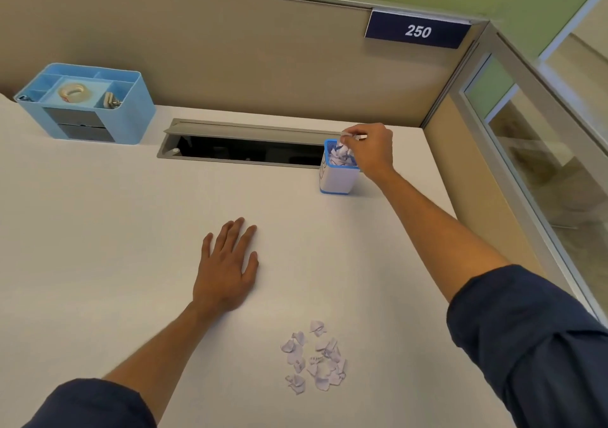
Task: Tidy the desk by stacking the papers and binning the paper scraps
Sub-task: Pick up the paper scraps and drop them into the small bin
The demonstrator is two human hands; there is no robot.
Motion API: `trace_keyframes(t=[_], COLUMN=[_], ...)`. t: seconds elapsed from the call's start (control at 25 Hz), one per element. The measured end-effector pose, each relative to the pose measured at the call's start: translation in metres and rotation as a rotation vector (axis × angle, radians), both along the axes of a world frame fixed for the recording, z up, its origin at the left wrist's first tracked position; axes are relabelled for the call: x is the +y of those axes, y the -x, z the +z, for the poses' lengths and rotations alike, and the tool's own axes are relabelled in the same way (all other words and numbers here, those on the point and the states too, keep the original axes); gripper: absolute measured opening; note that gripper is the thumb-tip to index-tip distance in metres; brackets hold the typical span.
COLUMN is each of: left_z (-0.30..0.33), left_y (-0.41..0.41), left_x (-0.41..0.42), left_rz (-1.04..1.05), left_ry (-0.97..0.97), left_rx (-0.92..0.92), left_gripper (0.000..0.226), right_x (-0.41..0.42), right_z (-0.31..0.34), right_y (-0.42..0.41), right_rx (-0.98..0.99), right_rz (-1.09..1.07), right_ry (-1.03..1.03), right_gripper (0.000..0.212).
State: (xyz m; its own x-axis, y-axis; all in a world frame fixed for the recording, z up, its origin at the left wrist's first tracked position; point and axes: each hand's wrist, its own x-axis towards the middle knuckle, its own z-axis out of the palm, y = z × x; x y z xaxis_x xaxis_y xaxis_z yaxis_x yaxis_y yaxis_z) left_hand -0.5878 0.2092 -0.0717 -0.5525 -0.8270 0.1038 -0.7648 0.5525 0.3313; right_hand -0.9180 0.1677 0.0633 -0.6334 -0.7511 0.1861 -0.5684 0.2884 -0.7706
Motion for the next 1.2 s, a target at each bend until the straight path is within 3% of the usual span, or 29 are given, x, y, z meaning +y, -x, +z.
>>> trace_keyframes(t=[0.24, 0.36, 0.68, 0.88, 1.2], left_z=[0.001, 0.001, 0.003, 0.002, 0.002], left_y=[0.000, 0.000, 0.000, 0.000, 0.000], left_x=[0.000, 0.001, 0.001, 0.001, 0.001], left_rz=[0.000, 0.002, 0.001, 0.001, -0.002], left_ry=[-0.009, -0.013, -0.013, -0.017, -0.016], left_rx=[0.009, 0.013, 0.005, 0.005, 0.008], left_gripper=[0.060, 0.060, 0.061, 0.061, 0.061], right_x=[-0.011, -0.014, -0.011, 0.009, 0.002], right_z=[0.020, 0.034, 0.046, 0.033, 0.023], right_y=[0.003, 0.005, 0.014, 0.020, 0.003], right_rx=[0.391, 0.440, 0.550, 0.563, 0.527], right_rz=[0.300, 0.377, 0.247, 0.235, 0.218], right_ry=[-0.428, -0.567, -0.541, -0.733, -0.659], right_gripper=[0.026, 0.030, 0.033, 0.029, 0.029])
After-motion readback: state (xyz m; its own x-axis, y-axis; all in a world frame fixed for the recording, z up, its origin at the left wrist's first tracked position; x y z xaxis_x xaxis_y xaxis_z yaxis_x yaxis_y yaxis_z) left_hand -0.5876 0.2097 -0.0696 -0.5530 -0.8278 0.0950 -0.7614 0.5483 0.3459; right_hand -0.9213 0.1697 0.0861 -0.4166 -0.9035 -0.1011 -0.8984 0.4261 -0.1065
